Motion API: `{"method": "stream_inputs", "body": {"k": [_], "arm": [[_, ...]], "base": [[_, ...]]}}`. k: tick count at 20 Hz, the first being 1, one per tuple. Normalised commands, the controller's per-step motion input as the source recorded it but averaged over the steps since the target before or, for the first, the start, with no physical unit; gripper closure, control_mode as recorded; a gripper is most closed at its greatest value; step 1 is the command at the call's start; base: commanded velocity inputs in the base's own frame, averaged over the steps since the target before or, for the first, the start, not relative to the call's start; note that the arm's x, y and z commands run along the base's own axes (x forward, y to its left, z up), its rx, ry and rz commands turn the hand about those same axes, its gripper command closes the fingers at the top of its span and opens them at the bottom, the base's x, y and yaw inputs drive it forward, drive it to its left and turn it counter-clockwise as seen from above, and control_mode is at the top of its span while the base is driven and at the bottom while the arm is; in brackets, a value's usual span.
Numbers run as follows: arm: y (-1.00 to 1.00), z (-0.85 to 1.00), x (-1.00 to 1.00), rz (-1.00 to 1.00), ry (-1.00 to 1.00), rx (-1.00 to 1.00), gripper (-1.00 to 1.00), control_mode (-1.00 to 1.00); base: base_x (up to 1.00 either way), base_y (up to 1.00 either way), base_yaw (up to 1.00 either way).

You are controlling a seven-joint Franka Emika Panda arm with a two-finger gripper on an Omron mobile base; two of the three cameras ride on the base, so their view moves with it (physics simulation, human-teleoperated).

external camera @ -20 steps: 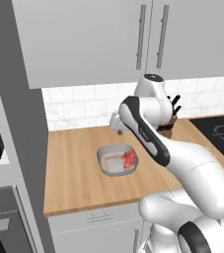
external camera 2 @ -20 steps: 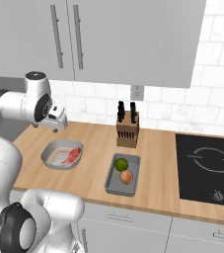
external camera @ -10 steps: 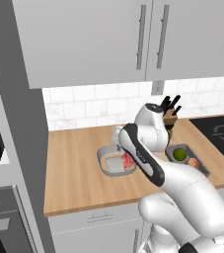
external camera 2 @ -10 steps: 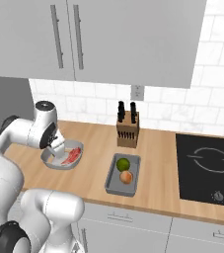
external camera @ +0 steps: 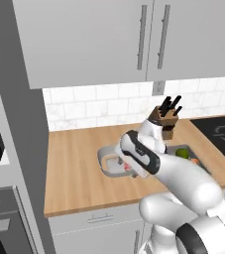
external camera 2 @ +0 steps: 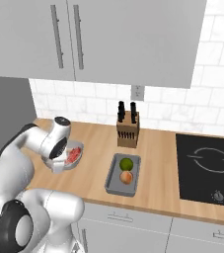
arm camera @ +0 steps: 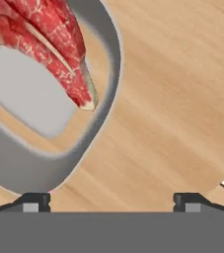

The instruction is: Take the meat container that has the steak and place it on the second highest rack of the freezer. Then take the vegetable container that has the lime and onion and place it on the highest rack of the freezer.

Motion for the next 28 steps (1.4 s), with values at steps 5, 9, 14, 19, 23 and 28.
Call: {"method": "stream_inputs", "body": {"k": [5, 9, 14, 19, 23, 28], "arm": [[0.00, -0.21, 0.39, -0.01, 0.20, 0.00, -1.00, -1.00], [0.02, -0.50, 0.08, -0.01, 0.11, -0.05, -1.00, -1.00], [0.09, -0.32, -0.08, -0.03, 0.01, -0.06, -1.00, -1.00], [0.02, -0.04, 0.00, -0.08, -0.17, -0.18, -1.00, -1.00], [0.02, -0.48, -0.04, -0.05, -0.03, -0.12, -1.00, -1.00], [0.00, -0.07, 0.00, 0.00, 0.00, 0.00, 1.00, -1.00]], "base": [[0.00, 0.00, 0.00], [0.00, 0.00, 0.00], [0.00, 0.00, 0.00], [0.00, 0.00, 0.00], [0.00, 0.00, 0.00], [0.00, 0.00, 0.00]]}}
